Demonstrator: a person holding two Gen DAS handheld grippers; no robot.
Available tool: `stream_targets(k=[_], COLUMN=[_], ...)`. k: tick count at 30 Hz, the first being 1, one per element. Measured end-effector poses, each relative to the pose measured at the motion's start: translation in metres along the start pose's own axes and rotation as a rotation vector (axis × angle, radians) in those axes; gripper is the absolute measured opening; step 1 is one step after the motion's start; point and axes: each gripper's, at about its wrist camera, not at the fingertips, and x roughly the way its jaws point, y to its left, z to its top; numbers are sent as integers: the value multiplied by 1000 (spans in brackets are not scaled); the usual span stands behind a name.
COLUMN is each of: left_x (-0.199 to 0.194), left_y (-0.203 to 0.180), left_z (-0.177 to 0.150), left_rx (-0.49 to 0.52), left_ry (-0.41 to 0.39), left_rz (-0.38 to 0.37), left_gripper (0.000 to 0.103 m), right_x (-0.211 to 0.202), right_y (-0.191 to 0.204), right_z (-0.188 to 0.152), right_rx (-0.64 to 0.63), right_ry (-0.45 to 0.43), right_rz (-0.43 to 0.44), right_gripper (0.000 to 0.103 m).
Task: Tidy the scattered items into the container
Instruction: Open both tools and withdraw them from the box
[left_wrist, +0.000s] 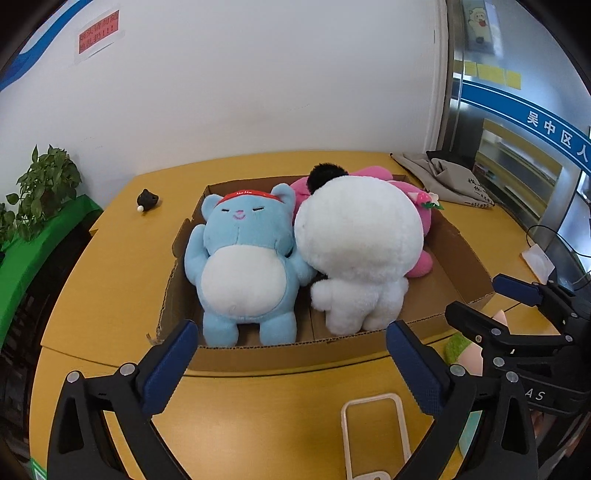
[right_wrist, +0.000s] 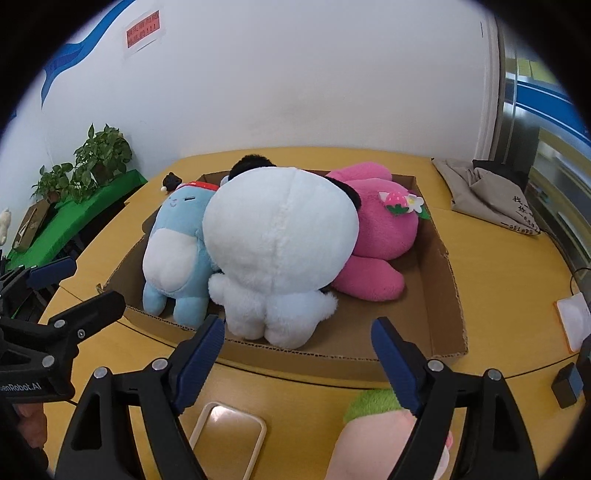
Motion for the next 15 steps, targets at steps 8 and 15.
stream_targets(k=[8,15], left_x=[-31,-40], left_y=[-7,-6], left_z=[-12,-17], left_rx=[-18,-36], left_ry=[-26,-17], left_rz=[-15,-18], left_gripper=[103,103], right_x=[-35,-47], right_y=[16,19], right_z=[-12,-15], right_rx=[-49,-48], right_ry=[-20,-35], right_rz=[-49,-65], right_gripper=[82,82])
